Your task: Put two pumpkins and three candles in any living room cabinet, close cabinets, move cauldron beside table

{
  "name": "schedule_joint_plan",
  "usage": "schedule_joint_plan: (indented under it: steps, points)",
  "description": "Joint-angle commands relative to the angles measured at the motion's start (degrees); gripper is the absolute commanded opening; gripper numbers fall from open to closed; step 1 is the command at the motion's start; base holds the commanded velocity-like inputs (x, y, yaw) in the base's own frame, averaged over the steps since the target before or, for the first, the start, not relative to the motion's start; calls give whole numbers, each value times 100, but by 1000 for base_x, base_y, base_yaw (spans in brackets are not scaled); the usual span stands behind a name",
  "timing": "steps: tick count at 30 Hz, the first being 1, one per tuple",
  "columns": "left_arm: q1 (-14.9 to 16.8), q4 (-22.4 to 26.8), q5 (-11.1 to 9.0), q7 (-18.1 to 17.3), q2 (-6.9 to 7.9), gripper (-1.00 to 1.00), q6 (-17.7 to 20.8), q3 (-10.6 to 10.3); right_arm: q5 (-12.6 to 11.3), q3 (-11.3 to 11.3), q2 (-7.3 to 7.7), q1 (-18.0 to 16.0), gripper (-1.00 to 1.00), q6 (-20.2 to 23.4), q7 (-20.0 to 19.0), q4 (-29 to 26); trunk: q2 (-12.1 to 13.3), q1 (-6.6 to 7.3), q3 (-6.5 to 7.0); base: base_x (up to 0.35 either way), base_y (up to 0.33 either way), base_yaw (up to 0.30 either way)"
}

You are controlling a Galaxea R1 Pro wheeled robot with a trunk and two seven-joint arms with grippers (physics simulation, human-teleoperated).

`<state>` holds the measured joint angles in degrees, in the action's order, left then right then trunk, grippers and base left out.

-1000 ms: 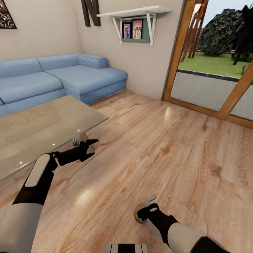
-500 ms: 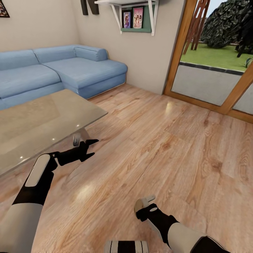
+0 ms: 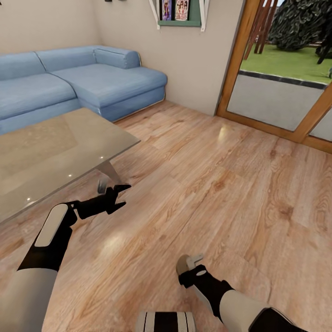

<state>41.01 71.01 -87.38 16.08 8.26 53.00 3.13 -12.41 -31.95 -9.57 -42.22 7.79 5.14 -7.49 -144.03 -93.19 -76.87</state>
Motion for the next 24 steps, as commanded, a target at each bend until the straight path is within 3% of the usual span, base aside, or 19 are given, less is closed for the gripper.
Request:
schedule_joint_plan:
  steps: [1,8,24]
  points:
    - [-33,4,-1,0,0,100,0,-17,-2,1,2,-33,100,-33,-1,-3,0,0,0,0,0,0]
    - [-73,4,1,-8,0,100,-2,-30,-7,-2,-1,-16,100,83,-12,-19,0,0,0,13,0,0]
    - [-76,45,25,-9,-7,100,-17,-32,-7,-4,-1,-16,100,74,-9,-17,0,0,0,118,0,0]
